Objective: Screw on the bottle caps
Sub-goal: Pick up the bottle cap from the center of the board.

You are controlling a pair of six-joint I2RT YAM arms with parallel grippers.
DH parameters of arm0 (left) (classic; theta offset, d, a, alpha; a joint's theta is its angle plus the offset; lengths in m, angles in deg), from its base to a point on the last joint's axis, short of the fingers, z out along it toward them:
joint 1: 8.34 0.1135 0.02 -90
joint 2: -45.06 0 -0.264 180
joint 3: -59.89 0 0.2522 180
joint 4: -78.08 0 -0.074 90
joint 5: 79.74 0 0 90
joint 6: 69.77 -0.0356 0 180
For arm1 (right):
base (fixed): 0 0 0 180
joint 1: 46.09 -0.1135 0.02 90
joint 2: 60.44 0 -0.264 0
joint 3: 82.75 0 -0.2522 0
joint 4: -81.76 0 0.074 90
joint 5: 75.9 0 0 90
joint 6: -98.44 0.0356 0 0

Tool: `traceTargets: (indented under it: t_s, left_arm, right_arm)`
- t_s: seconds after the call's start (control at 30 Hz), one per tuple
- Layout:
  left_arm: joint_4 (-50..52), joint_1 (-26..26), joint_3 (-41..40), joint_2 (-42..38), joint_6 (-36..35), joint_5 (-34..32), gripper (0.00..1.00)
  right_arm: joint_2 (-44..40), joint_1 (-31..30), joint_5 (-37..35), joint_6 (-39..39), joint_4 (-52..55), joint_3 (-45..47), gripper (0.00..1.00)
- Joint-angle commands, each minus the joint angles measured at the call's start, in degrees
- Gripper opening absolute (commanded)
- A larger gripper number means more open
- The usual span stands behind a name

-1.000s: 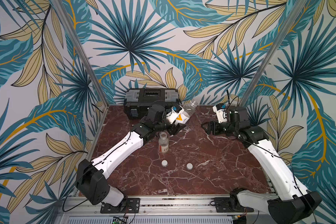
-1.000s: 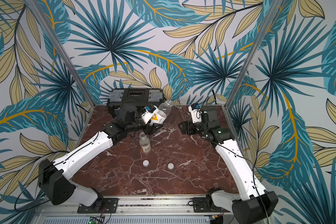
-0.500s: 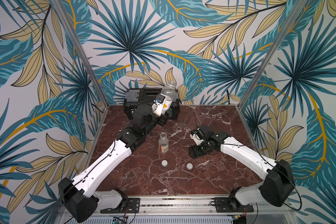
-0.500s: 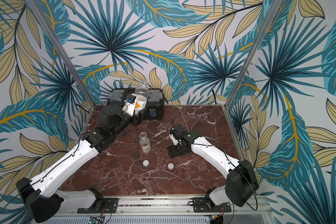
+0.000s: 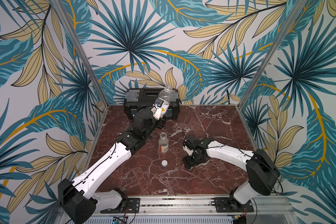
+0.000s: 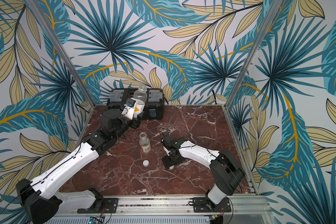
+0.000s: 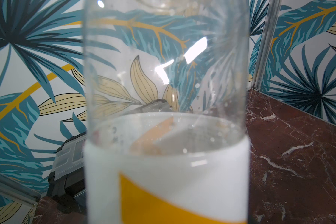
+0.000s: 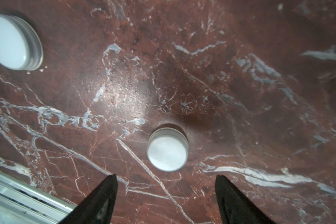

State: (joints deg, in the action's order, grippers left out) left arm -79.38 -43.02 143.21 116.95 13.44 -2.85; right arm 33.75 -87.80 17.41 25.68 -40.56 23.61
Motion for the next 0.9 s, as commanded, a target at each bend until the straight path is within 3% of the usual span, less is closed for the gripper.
traceTargets:
  t_s: [0.0, 0.3, 0.87]
  left_arm:
    - [-1.46, 0.03, -1.12, -1.08, -0.76, -1.27, 0.00]
    - [-1.86, 0.05, -1.77, -0.88, -1.12, -1.74, 0.00]
    - [-1.18, 0.06, -1.93, -1.59, -0.50, -2.37, 0.00]
  right_arm:
    - [2.55, -0.58, -0.29, 1.22, -1.78, 0.51, 0.84]
    - [4.90, -0.93, -2.39, 1.93, -2.78, 1.17, 0.81]
    - [6.59, -0.92, -4.00, 2.71, -2.61, 1.66, 0.61]
